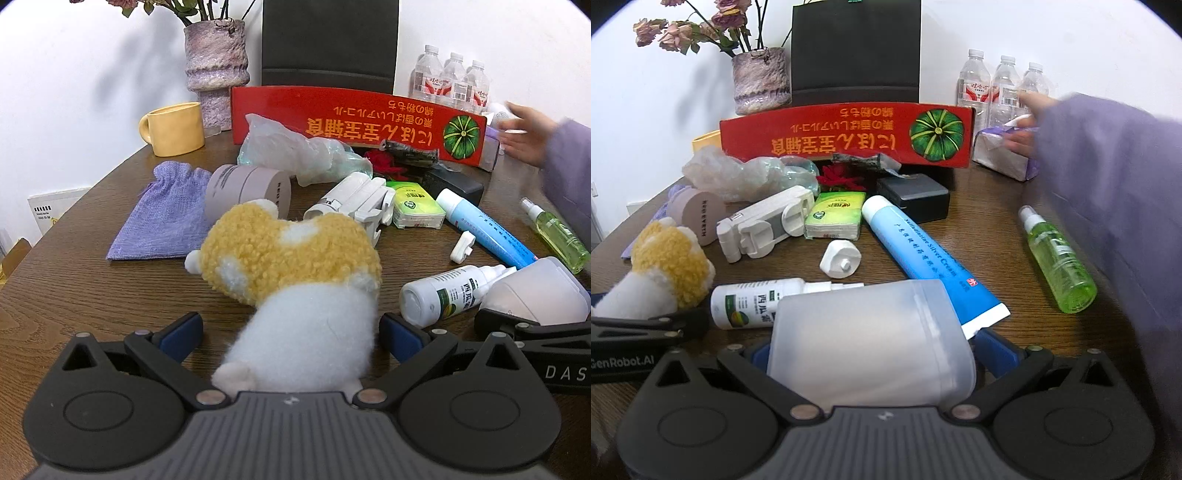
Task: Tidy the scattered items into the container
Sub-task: 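Grasp the yellow-white plush toy with the left gripper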
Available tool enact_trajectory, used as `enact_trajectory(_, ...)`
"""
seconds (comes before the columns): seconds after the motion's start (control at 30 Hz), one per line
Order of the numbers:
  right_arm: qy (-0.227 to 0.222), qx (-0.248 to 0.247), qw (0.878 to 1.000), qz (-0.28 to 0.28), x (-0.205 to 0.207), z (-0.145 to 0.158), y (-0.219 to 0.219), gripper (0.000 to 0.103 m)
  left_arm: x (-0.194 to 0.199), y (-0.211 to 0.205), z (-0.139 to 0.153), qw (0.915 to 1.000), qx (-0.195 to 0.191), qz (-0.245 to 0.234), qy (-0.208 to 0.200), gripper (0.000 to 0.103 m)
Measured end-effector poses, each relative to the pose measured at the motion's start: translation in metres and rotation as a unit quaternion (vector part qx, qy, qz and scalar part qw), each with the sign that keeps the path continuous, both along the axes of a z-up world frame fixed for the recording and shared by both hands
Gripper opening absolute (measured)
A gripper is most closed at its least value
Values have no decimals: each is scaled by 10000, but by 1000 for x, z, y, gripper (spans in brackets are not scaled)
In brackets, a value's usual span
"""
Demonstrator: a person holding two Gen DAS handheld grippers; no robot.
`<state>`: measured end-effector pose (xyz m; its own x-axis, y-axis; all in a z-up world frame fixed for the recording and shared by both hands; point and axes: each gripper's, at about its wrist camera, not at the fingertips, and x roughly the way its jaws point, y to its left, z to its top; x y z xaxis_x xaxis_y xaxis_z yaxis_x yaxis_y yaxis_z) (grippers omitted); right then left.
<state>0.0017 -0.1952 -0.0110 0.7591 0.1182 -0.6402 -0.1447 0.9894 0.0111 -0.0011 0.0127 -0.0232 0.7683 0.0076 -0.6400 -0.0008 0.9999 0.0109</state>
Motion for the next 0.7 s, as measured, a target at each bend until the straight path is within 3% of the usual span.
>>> enact_trajectory(0.7,-1,1,10000,0,-3,2,-1,103,0,-1,0,10000,2,0,-2,103)
